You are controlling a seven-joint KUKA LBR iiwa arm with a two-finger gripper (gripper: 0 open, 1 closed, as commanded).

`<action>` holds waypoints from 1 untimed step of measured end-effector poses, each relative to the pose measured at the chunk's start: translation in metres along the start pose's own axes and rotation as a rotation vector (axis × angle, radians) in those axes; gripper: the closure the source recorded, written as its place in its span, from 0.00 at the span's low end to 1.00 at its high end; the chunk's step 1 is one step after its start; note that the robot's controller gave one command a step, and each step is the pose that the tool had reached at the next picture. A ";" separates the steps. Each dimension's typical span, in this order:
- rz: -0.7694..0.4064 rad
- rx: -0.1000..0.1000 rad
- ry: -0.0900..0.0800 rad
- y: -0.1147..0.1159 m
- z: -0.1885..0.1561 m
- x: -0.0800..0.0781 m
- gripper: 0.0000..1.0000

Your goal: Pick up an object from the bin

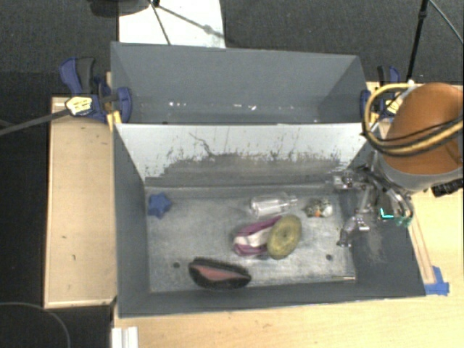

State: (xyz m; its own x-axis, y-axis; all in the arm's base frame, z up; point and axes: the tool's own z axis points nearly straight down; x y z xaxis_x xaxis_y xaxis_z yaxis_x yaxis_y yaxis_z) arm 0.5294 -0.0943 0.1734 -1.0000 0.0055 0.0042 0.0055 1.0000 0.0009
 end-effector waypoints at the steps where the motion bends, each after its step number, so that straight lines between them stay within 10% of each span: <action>1: -0.010 0.000 -0.010 0.055 0.104 -0.026 0.00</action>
Offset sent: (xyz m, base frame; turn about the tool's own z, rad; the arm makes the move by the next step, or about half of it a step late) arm 0.0238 0.0527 -0.1034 -0.0073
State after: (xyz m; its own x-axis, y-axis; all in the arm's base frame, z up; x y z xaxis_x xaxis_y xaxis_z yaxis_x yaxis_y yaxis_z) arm 0.5551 -0.0396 0.0691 -1.0000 -0.0043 -0.0057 -0.0043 1.0000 0.0011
